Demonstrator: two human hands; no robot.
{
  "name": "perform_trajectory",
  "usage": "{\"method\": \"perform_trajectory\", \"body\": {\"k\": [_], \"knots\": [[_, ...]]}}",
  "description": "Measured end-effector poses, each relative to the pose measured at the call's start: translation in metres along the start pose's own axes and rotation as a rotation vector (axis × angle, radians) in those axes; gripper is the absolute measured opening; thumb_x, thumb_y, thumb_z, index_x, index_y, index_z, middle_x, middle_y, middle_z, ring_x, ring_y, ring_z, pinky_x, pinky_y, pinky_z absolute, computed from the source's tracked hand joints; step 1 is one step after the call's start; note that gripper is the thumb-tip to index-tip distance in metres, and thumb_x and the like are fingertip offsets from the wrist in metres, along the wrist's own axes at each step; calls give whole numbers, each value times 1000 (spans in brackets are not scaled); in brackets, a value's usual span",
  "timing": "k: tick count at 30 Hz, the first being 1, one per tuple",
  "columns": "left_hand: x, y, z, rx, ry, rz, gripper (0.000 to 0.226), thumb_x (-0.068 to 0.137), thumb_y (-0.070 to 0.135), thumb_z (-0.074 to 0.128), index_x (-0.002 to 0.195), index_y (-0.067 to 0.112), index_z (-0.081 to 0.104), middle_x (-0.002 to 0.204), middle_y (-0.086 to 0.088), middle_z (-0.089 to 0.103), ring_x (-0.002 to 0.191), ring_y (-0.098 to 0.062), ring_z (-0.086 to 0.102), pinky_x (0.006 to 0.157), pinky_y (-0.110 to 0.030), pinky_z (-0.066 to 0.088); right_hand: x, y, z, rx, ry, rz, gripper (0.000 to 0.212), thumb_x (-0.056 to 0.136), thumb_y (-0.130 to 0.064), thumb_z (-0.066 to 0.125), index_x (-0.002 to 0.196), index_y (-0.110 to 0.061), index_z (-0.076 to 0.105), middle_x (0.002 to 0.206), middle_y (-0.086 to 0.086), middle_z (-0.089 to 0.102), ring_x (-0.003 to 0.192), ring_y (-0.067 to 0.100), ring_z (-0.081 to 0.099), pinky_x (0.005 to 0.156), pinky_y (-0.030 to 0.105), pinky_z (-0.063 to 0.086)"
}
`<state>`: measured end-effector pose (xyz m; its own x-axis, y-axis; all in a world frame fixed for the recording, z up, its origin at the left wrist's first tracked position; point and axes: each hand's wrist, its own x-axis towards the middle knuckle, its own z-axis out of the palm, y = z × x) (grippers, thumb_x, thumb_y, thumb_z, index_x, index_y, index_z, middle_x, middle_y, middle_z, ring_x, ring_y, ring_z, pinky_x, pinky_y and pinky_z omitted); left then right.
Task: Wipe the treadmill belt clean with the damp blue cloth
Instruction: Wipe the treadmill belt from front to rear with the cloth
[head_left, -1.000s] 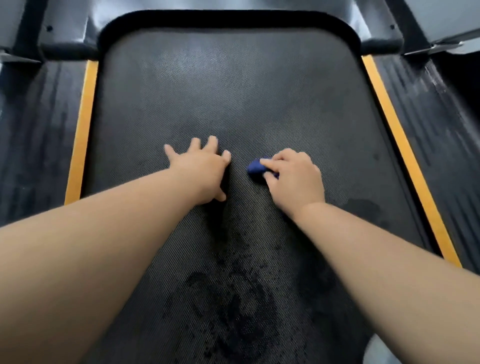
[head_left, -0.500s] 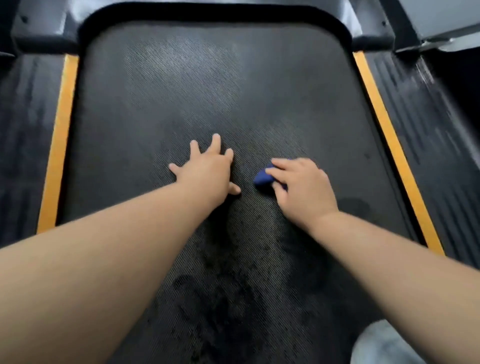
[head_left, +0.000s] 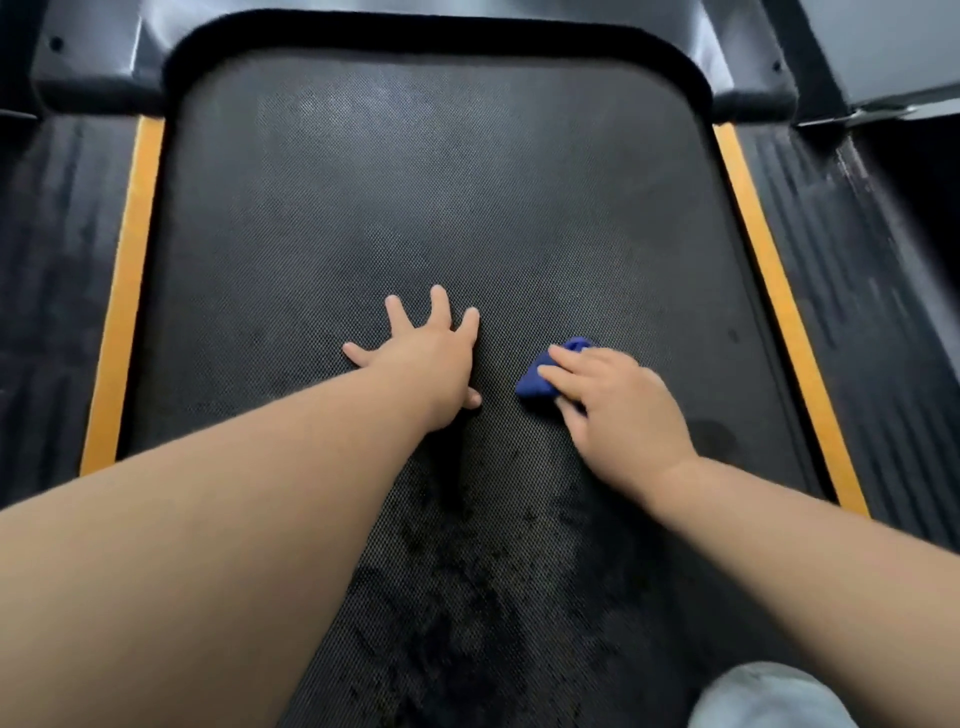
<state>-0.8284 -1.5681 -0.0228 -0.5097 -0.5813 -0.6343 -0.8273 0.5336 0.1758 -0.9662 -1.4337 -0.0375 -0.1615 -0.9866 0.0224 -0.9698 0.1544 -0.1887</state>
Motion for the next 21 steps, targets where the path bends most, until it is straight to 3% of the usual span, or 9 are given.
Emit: {"method": "perform_trajectory", "body": {"k": [3,7,10,16,21], "knots": [[1,0,0,25,-14,-3,93,84,48,63,150,35,-2,156,1,-20,140,-46,-16,93,-80,20,18,5,-2,-39,11,-33,24,74,-26,61,94,-24,73,107,-5,70,94,28,66,67,41,55],[1,-1,0,38,-23,-2,94,84,49,63,150,35,-2,156,2,-20,140,-47,-15,92,-80,22,91,13,2,-55,-29,227,28,93,-28,49,117,-30,62,129,-10,55,120,25,47,91,41,43],[1,0,-1,40,-26,2,94,83,49,64,150,37,-1,156,3,-20,140,-47,-14,93,-80,22,114,8,6,-66,-11,321,28,93,-25,48,117,-29,61,128,-11,53,118,26,45,88,40,41],[-2,-2,-4,9,-27,9,94,84,47,65,149,38,-2,157,5,-19,140,-46,-14,93,-81,20,20,1,12,42,79,182,27,87,-21,54,110,-22,68,127,-7,61,106,30,55,78,42,48],[-1,-3,-1,42,2,7,96,82,50,65,150,38,-1,157,4,-16,141,-47,-11,91,-80,24,-29,3,17,129,123,160,35,80,-31,45,100,-25,73,115,-7,68,98,29,62,76,42,53]]}}
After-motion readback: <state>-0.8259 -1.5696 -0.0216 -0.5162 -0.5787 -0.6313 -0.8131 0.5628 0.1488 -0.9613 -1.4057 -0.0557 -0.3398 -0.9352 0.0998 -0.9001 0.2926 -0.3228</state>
